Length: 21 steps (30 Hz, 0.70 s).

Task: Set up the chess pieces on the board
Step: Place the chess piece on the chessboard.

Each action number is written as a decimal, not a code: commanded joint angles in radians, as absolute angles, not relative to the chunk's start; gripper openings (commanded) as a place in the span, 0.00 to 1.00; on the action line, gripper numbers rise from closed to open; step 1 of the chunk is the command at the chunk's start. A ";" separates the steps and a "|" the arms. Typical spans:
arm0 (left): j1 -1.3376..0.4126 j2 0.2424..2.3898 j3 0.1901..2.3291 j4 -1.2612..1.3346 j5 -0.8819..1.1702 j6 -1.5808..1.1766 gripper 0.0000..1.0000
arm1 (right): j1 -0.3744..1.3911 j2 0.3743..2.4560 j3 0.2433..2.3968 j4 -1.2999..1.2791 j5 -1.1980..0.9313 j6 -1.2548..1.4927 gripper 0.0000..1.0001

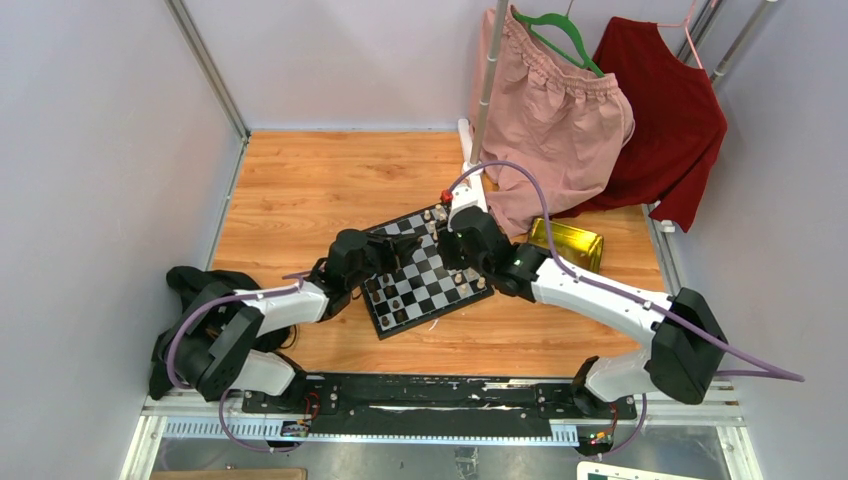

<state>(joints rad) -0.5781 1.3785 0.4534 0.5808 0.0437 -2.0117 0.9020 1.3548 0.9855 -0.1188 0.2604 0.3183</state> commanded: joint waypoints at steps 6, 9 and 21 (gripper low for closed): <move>-0.567 1.347 0.443 0.606 0.100 -1.988 0.00 | 0.885 1.390 0.983 0.083 0.131 0.237 0.44; -0.567 1.340 0.440 0.606 0.105 -1.986 0.00 | 0.882 1.396 0.961 0.140 0.102 0.237 0.50; -0.564 1.320 0.431 0.625 0.124 -1.994 0.00 | 0.861 1.432 0.896 0.292 0.054 0.247 0.56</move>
<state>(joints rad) -0.5724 1.3430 0.4465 0.5819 0.1028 -1.9926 0.8795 1.4189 0.9241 0.2005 0.0780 0.2489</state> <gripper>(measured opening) 0.258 0.561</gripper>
